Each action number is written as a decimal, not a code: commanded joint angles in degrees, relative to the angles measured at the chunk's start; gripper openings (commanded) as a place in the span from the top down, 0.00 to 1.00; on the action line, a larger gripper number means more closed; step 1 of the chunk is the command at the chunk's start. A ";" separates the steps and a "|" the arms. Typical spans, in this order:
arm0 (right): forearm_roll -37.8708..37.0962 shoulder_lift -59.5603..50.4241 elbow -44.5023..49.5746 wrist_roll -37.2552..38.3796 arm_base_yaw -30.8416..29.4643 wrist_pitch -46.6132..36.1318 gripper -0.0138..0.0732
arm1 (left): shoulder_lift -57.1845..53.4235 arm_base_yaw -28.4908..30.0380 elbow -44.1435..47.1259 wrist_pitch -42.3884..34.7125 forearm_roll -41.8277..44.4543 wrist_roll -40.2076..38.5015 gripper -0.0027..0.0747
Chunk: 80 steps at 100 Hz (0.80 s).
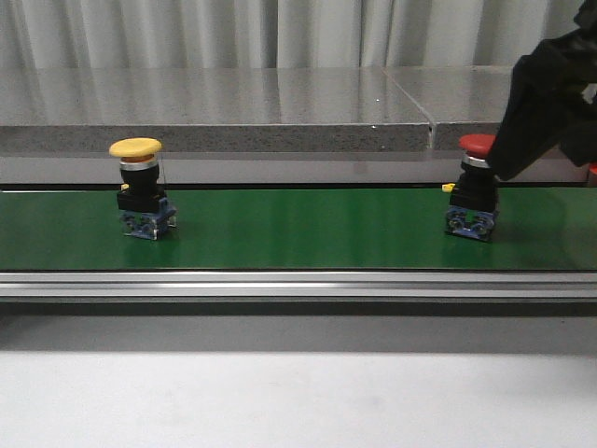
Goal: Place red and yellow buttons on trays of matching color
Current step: 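Close the right gripper on the red button and lift it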
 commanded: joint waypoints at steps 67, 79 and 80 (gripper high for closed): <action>0.63 7.18 -19.34 -0.15 -3.61 14.83 0.80 | 0.16 -0.38 -1.59 -4.31 -0.91 0.02 0.99; -0.71 7.13 -26.21 0.29 -8.80 19.62 0.80 | 0.16 -0.38 -1.59 -4.31 -0.91 0.02 0.99; -0.71 7.13 -27.02 0.28 -9.17 20.01 0.80 | 0.16 -0.38 -1.59 -4.31 -0.91 0.02 0.99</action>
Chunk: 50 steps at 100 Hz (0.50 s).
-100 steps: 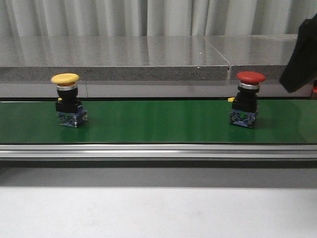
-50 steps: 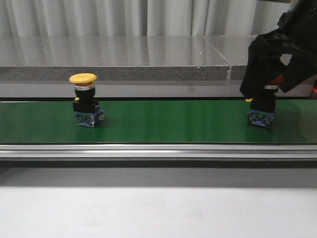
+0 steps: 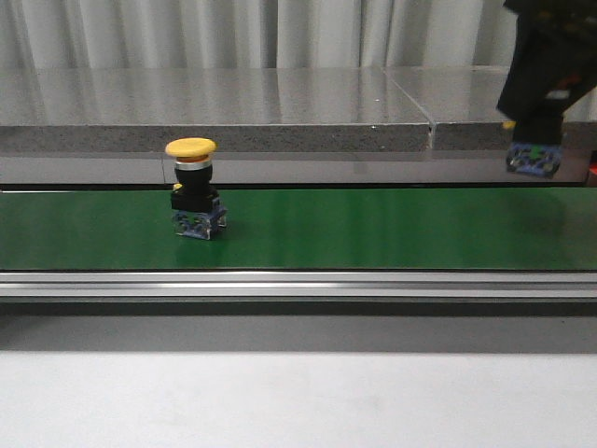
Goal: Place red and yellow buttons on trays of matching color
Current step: 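Close the right gripper on the red button and lift it, then lower the red button into the red tray and open the right gripper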
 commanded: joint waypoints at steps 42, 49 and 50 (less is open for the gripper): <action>0.56 2.91 -22.09 1.83 -28.53 -2.09 0.80 | 0.16 -0.38 -1.59 -4.31 -0.91 0.02 0.99; 2.03 6.14 -24.15 1.91 -31.22 -2.38 0.80 | 0.16 -0.38 -1.59 -4.31 -0.91 0.02 0.99; 2.20 6.83 -24.55 1.91 -31.45 -2.37 0.80 | 0.16 -0.38 -1.59 -4.31 -0.91 0.02 0.99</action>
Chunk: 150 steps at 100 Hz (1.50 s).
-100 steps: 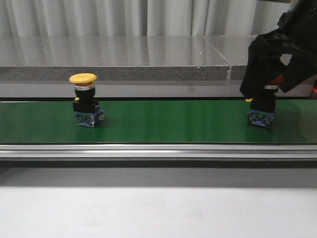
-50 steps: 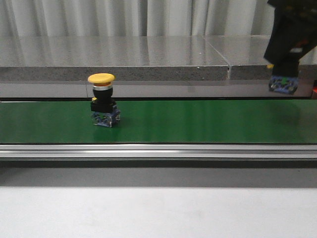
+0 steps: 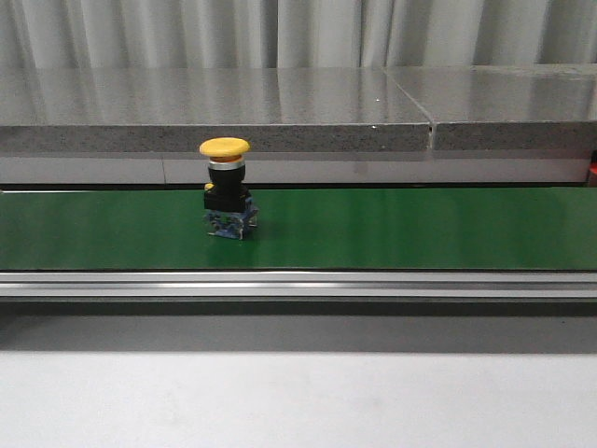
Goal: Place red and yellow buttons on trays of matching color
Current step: 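Lower the red button into the red tray and open the right gripper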
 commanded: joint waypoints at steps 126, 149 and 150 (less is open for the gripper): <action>4.54 35.52 -24.15 0.20 -7.20 -9.88 0.80 | 0.16 -0.38 -1.59 -4.31 -0.91 0.02 0.99; 4.54 36.06 -24.15 0.20 -7.20 -9.52 0.76 | 0.16 -0.38 -1.59 -4.31 -0.91 0.02 0.99; 4.54 36.06 -24.15 0.20 -7.20 -9.52 0.76 | 0.16 -0.38 -1.59 -4.31 -0.91 0.02 0.99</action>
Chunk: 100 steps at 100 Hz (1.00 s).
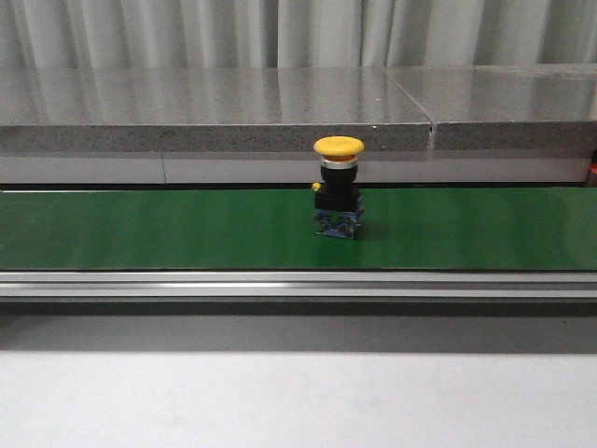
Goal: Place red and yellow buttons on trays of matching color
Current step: 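Lower the red button into the red tray and open the right gripper, then move the right gripper over the yellow button arriving on the belt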
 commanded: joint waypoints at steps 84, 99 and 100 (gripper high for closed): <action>6.05 -17.17 -1.89 -1.51 -0.59 0.47 0.17 | 0.16 -0.38 -1.59 -4.21 -0.91 0.02 0.99; 6.05 -22.66 -1.70 -2.33 -0.39 6.96 0.17 | 0.16 -0.38 -1.59 -4.21 -0.91 0.02 0.99; 6.05 -23.16 -1.70 -2.33 -0.33 7.30 0.17 | 0.16 -0.38 -1.59 -4.21 -0.91 0.02 0.99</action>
